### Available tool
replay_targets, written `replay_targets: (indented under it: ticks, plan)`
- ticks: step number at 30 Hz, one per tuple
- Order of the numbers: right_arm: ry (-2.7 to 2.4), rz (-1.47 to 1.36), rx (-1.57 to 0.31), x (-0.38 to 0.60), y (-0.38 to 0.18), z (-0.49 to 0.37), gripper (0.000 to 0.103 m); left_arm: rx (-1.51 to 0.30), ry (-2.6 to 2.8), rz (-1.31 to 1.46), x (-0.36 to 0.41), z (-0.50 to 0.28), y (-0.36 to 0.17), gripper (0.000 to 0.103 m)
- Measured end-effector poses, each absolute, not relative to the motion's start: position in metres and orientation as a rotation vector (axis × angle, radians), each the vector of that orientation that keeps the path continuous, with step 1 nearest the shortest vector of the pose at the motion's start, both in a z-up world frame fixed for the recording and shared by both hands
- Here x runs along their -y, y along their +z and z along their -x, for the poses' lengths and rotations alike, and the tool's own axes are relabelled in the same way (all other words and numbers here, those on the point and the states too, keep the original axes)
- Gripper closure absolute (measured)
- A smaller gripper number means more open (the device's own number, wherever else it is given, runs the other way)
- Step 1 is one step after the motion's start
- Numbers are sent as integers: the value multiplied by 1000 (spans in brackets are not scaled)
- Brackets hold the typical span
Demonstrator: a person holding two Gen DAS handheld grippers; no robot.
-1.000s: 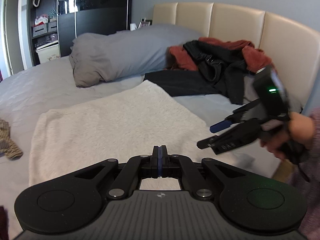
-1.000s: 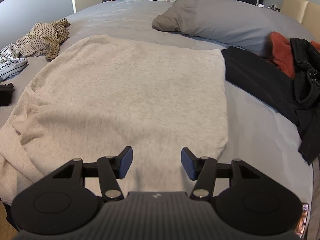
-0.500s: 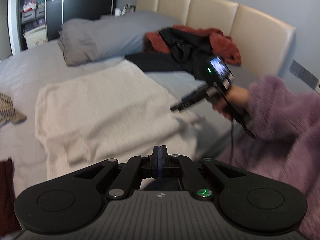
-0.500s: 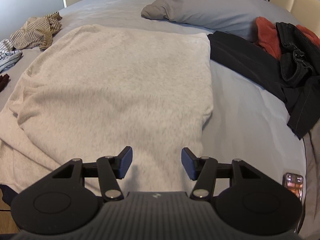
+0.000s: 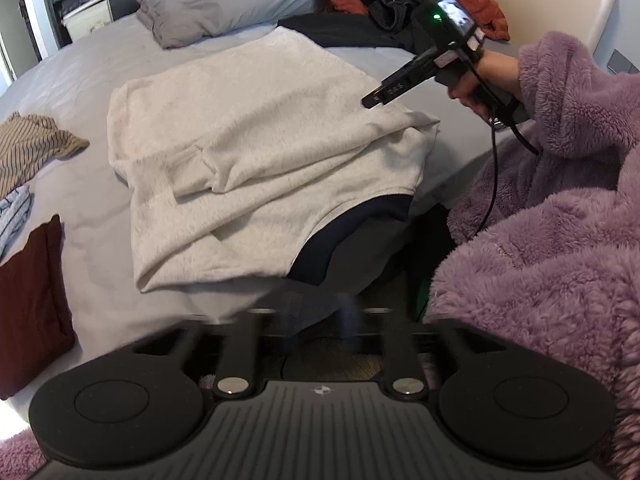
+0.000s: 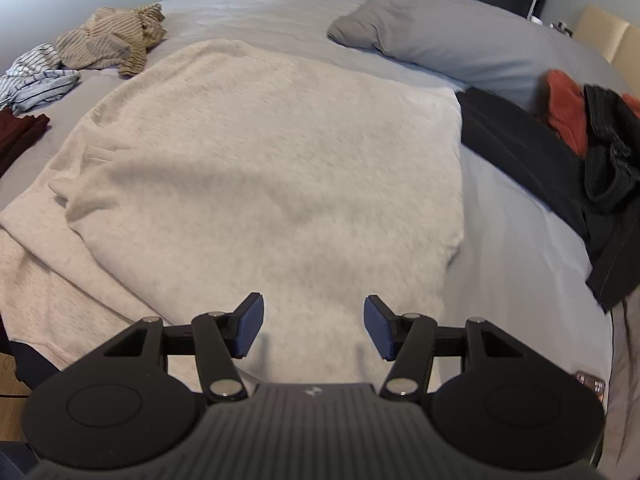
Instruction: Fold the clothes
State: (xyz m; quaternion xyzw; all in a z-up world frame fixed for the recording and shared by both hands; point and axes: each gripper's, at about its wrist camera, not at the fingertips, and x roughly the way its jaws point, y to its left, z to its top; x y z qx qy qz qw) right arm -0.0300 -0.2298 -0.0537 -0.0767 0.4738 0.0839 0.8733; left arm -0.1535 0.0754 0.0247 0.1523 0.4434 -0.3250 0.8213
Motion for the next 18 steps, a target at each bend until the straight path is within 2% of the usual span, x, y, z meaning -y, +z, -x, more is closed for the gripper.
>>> replay_targets:
  ticks: [1,11,18]
  plan:
    - [181,165,-986,227,-52,30,42,-949,-686,-327,-78,155,22,50]
    - [206,199,-990,215,-54,25,39,-991,-658,-278,-94,150,11,50]
    - [184,159,-991,224,-54,7,36,-969,-584,-143,-110,101,16,50]
